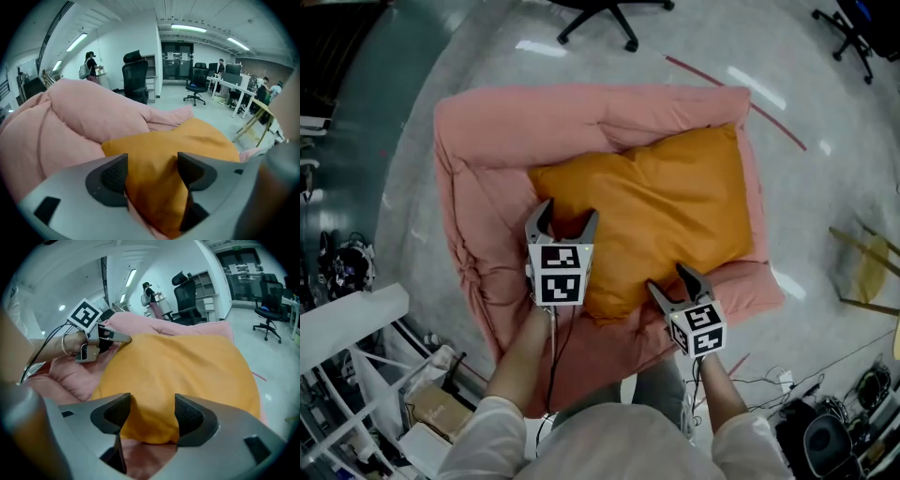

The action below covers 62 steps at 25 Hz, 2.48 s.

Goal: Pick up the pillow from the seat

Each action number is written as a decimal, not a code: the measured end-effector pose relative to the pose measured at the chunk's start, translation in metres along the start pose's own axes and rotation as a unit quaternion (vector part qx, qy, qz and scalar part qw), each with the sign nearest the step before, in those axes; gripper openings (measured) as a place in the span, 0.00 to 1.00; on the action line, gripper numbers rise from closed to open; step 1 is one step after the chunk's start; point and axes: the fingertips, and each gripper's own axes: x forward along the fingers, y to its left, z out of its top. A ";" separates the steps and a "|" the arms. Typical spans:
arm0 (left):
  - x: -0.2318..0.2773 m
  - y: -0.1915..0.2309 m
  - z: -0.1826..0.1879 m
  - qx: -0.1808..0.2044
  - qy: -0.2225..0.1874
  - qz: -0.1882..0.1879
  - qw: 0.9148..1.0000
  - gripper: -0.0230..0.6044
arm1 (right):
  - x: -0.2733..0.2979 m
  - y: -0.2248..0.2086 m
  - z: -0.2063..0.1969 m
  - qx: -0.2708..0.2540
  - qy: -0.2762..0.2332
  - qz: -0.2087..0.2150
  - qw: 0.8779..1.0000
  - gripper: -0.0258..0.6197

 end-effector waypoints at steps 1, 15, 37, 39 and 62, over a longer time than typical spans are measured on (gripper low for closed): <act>0.004 0.000 -0.002 -0.002 0.010 -0.002 1.000 0.57 | 0.005 0.000 -0.003 -0.008 0.008 0.008 1.000 0.47; 0.060 -0.005 -0.040 -0.044 0.093 -0.029 0.994 0.40 | 0.060 -0.008 -0.019 0.008 0.049 0.047 0.998 0.46; -0.006 -0.040 0.019 -0.072 0.006 -0.096 0.993 0.06 | -0.002 -0.009 0.012 0.001 -0.013 -0.016 1.000 0.09; -0.016 -0.045 0.033 -0.075 -0.010 -0.104 0.992 0.06 | -0.015 -0.010 0.021 -0.002 -0.026 -0.025 0.999 0.09; -0.178 -0.110 0.185 -0.037 -0.178 -0.164 0.970 0.06 | -0.180 0.006 0.110 -0.014 -0.192 -0.151 0.970 0.09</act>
